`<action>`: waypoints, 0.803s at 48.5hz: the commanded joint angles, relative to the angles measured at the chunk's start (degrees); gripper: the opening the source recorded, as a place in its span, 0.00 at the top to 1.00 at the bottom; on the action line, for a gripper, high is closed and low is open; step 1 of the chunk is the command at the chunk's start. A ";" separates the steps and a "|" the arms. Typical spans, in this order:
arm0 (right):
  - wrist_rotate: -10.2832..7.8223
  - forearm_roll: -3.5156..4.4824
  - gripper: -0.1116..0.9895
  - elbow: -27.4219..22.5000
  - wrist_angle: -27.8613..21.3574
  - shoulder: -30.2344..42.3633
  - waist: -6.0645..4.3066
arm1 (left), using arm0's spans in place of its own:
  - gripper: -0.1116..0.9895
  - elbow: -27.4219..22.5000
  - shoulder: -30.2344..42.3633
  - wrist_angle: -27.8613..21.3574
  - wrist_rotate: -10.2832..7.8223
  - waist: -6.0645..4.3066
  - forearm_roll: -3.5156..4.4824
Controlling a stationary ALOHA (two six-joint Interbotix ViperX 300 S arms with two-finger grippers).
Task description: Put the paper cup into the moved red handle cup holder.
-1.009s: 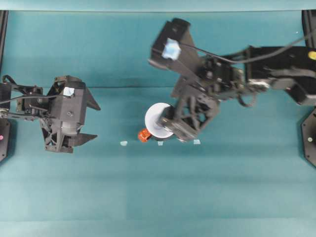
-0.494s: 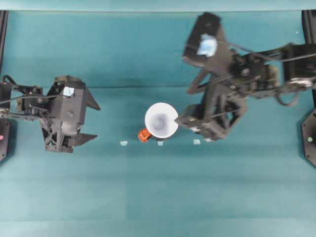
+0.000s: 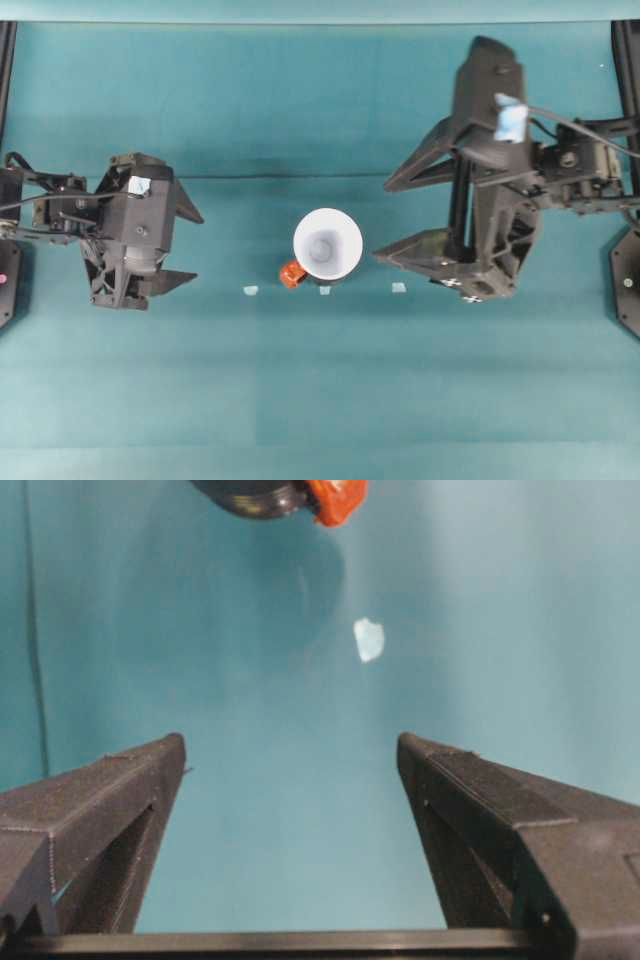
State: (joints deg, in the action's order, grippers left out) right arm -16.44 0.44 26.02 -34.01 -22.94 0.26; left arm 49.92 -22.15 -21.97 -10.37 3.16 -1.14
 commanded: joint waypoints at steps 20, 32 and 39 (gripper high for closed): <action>0.53 0.09 0.19 2.02 1.05 -1.49 0.09 | 0.04 -1.05 -0.35 1.14 -0.26 0.18 -0.09; 0.53 0.00 0.19 3.52 1.23 -1.49 0.18 | 0.04 -1.05 -0.44 1.41 0.09 0.18 -0.09; 0.53 0.00 0.20 4.22 1.23 -1.49 0.18 | 0.04 -1.05 -0.44 1.41 -0.09 0.09 -0.09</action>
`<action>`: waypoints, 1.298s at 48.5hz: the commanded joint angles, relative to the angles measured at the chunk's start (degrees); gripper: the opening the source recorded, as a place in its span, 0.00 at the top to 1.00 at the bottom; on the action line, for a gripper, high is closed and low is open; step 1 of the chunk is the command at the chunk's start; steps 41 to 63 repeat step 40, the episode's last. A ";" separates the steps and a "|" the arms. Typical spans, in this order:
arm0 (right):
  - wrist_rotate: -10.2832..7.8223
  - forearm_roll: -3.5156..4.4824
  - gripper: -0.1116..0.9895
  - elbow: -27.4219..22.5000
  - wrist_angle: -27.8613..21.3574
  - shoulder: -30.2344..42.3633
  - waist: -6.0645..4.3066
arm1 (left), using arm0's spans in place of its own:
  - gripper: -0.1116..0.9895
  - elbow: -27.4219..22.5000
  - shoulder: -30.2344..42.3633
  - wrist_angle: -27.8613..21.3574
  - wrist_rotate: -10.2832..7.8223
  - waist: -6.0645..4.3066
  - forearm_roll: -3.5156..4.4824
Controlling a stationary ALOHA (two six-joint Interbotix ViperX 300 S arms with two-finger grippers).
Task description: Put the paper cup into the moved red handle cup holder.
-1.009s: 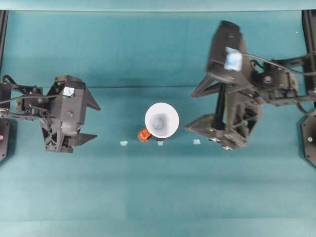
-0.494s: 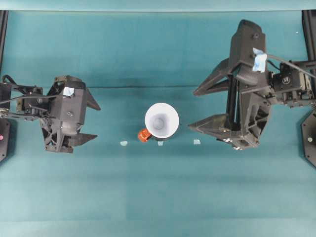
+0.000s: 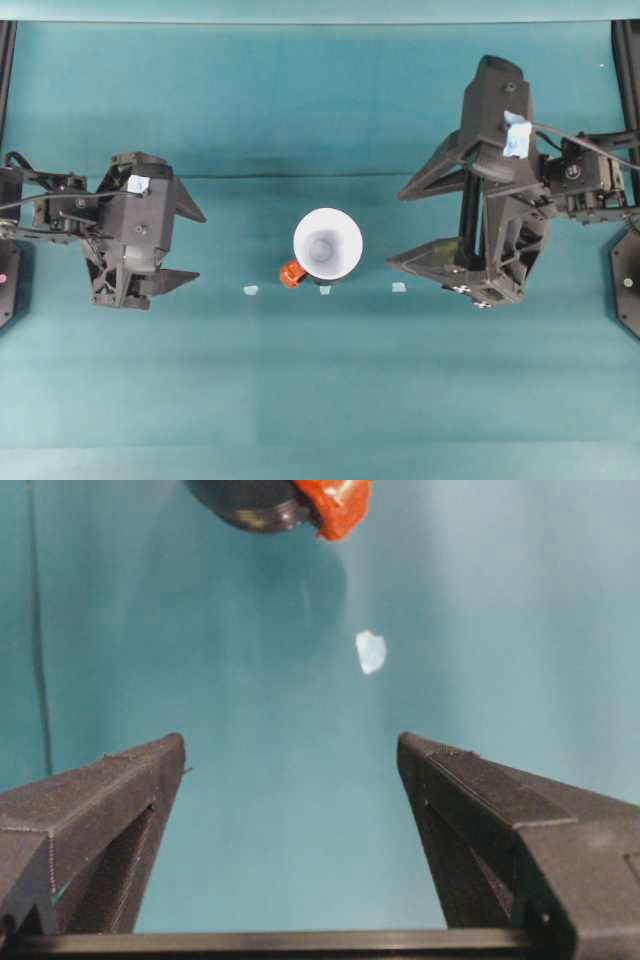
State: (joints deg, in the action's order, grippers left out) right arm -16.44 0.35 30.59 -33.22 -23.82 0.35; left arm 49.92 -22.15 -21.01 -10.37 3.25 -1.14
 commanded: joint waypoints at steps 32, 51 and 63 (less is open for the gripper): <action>0.53 0.18 0.20 1.85 2.20 -0.62 0.00 | 0.04 -0.09 -1.58 0.09 0.18 0.09 -0.09; 0.53 0.18 0.20 2.20 3.78 -0.62 0.00 | 0.04 0.53 -2.46 0.09 0.26 0.09 -0.09; 0.53 0.18 0.20 2.20 3.78 -0.62 0.00 | 0.04 0.53 -2.46 0.09 0.26 0.09 -0.09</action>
